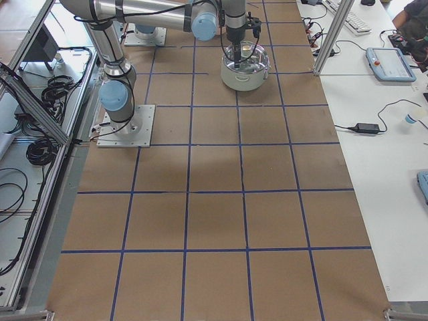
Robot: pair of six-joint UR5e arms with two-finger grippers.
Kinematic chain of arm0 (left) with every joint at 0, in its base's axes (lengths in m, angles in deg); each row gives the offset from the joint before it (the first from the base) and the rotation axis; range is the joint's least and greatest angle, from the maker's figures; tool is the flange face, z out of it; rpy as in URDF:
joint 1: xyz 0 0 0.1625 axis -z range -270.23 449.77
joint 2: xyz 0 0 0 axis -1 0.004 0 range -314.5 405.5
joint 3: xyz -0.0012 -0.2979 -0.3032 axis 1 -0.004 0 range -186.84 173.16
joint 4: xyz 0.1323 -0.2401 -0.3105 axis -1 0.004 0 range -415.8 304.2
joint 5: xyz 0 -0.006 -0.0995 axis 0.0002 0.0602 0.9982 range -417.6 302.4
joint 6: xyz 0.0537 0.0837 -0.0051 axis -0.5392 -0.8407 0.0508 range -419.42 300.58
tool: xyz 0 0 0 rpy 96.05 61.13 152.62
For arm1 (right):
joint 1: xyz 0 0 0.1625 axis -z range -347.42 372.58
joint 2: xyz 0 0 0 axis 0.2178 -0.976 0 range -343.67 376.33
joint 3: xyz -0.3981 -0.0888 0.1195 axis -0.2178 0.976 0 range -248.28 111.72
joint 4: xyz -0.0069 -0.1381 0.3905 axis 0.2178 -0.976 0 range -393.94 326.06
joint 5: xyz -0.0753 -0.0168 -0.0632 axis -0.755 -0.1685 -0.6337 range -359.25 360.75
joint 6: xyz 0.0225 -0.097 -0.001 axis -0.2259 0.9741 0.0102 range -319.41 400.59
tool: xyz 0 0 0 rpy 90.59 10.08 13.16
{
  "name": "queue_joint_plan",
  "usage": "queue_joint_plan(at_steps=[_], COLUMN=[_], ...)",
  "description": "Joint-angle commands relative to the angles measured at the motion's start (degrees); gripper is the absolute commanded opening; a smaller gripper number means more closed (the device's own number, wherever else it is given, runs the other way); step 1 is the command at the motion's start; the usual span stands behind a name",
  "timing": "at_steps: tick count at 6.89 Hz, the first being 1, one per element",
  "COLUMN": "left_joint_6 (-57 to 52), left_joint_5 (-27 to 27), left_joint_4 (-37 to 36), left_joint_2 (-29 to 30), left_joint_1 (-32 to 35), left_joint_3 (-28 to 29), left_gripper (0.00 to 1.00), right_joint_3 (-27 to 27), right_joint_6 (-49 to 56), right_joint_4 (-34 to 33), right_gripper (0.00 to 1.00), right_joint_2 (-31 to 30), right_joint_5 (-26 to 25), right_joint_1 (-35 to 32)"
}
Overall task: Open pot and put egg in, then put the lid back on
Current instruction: 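Lower the left gripper around the egg and close on it, then lift the egg with the left gripper while the right gripper reaches the lid knob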
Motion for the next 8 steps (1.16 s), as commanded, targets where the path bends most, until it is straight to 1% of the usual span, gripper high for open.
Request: queue_joint_plan(at_steps=[1,2,3,4,6,7,8], left_joint_6=[0.1,0.3,0.4,1.6,7.7,7.9,7.8], left_joint_5=[-0.2,-0.3,-0.2,0.1,0.0,0.0,0.0], left_joint_4=[0.8,3.9,11.6,18.8,23.4,23.9,23.7], left_joint_2=[-1.0,-3.4,-6.3,-7.4,-7.7,-7.3,-7.2], left_joint_1=[0.4,1.1,1.2,2.2,8.8,9.8,10.2], left_joint_3=[0.3,1.1,4.1,8.2,14.9,15.8,15.8], left_gripper=[0.02,0.02,0.02,0.02,0.02,0.02,0.02], right_joint_3=[0.0,-0.1,0.0,0.0,0.0,0.5,0.5], right_joint_6=[0.0,0.0,0.0,0.0,-0.4,-5.7,-11.7], right_joint_4=[-0.1,-0.1,0.0,-0.1,-0.1,-0.8,-6.4], right_gripper=[1.00,1.00,1.00,1.00,1.00,1.00,1.00], right_joint_2=[0.0,0.0,0.0,0.0,0.0,0.3,1.8], right_joint_5=[0.1,0.1,0.0,0.0,0.0,0.5,1.5], right_joint_1=[0.0,-0.2,0.0,-0.1,-0.2,-1.2,-4.2])
